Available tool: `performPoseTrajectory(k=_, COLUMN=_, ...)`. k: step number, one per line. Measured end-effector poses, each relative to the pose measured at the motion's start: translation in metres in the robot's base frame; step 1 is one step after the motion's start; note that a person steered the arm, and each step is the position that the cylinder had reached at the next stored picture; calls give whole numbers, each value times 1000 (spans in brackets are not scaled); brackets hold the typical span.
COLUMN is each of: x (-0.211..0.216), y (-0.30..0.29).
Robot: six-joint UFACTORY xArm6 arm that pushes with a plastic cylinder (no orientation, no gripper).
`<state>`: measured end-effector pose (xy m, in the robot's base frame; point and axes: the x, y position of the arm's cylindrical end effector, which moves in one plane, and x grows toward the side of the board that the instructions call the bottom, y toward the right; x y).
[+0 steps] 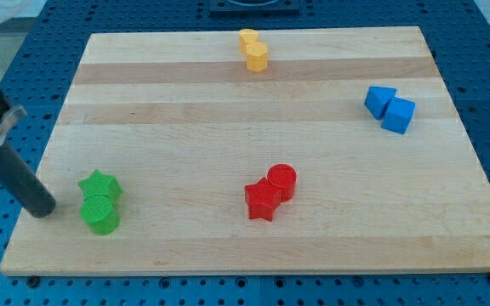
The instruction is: Move the green star toward the center
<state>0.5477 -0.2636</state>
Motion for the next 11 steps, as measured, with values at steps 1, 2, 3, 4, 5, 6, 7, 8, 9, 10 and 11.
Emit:
performPoseTrajectory(k=1, x=0, y=18)
performPoseTrajectory(k=2, x=0, y=32)
performPoseTrajectory(k=3, x=-8, y=49)
performPoseTrajectory(k=4, x=-17, y=66)
performPoseTrajectory(k=5, x=-21, y=90)
performPoseTrajectory(k=6, x=-37, y=98)
performPoseTrajectory(k=7, x=-54, y=101)
performPoseTrajectory(k=8, x=-60, y=122)
performPoseTrajectory(k=9, x=-75, y=146)
performPoseTrajectory(k=10, x=-90, y=173)
performPoseTrajectory(k=11, x=-107, y=199)
